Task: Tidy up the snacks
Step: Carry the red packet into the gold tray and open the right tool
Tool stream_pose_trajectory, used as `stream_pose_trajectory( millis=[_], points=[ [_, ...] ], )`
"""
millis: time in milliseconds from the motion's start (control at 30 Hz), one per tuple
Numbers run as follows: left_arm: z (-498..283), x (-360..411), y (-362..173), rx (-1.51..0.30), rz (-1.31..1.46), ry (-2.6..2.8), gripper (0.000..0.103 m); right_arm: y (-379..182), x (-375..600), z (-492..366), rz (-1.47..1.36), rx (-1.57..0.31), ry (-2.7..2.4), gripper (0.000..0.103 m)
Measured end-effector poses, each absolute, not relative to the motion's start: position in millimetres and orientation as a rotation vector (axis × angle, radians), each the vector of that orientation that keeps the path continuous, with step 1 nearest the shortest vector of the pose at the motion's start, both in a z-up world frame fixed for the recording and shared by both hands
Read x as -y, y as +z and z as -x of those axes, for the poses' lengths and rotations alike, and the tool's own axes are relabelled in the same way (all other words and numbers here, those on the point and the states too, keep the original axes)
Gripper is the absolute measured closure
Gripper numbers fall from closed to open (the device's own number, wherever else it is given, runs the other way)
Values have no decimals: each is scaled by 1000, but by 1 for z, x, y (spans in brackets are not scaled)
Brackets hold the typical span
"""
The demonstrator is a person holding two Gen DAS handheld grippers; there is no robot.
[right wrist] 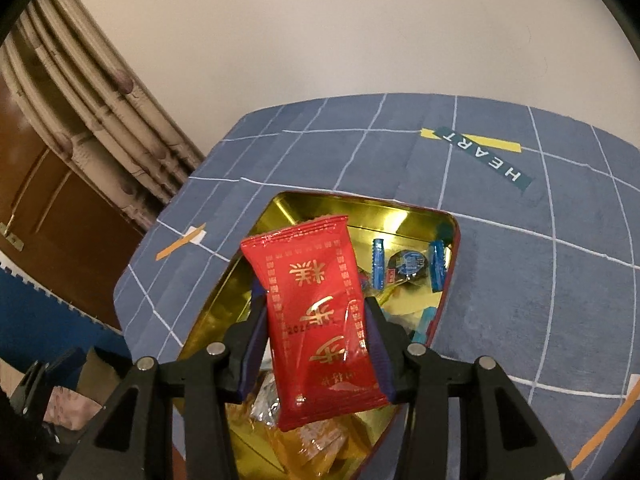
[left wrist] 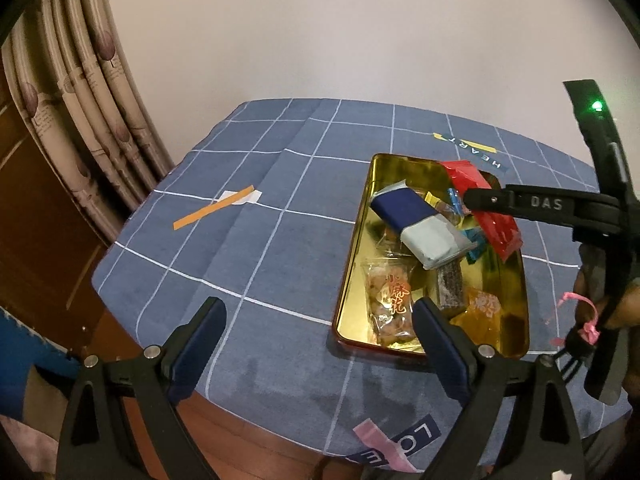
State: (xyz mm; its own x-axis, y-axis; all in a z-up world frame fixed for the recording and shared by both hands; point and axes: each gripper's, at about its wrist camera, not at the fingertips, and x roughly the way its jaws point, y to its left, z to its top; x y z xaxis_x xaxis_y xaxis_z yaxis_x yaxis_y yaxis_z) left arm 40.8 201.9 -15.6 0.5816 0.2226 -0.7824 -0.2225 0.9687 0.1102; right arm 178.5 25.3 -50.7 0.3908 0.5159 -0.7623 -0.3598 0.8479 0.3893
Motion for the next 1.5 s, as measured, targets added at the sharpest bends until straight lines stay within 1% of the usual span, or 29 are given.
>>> stream_pose_trajectory(
  millis=[1100, 1500],
  points=[
    [-41, -203, -11, -904, -16, 264, 10, -61, -34, -191, -112, -1051, 500, 56],
    [-41, -204, -9, -896, -20, 264, 10, -61, -32, -191, -124, -1046, 490, 55]
  ],
)
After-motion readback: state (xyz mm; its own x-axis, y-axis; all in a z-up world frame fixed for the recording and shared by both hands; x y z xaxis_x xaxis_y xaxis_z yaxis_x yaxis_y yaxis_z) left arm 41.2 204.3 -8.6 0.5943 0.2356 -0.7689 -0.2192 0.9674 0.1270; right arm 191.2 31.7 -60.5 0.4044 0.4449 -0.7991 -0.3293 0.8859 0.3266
